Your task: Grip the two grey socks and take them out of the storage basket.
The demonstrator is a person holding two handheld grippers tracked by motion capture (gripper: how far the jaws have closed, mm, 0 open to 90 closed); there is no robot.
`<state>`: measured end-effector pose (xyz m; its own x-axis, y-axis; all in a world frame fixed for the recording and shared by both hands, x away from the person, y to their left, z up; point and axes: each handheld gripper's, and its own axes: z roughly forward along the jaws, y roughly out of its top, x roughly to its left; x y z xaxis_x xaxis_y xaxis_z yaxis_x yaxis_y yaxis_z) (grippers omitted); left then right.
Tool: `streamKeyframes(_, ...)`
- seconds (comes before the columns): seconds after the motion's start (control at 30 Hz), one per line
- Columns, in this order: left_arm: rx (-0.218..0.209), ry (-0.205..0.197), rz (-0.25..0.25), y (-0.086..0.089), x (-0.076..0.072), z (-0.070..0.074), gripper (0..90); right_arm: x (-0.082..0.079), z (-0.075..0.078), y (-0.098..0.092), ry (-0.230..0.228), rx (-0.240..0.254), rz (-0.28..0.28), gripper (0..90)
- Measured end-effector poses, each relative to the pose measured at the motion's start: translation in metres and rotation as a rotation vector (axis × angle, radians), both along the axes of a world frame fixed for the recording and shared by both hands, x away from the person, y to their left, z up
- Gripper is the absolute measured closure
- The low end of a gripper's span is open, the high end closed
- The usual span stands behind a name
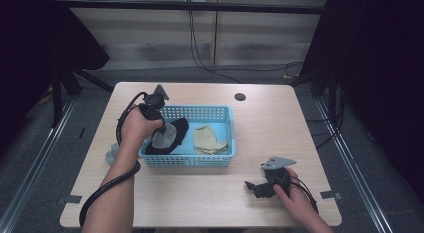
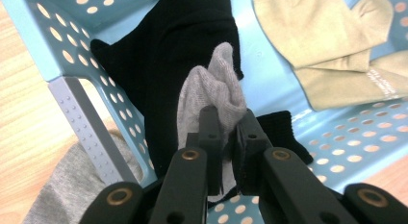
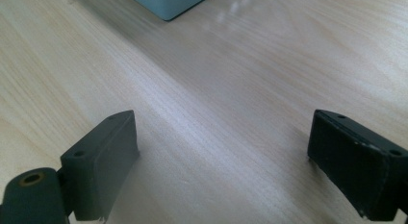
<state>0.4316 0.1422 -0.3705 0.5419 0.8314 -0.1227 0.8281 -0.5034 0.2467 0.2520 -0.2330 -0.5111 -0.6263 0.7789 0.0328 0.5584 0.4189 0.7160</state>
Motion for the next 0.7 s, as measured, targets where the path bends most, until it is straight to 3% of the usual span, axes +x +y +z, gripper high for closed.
streamKeyframes(0.7,-0.015,0.009,-0.008,0.005,-0.002,0.032,83.8,0.000,0.000,0.000,-0.004,-0.003,0.006,9.6)
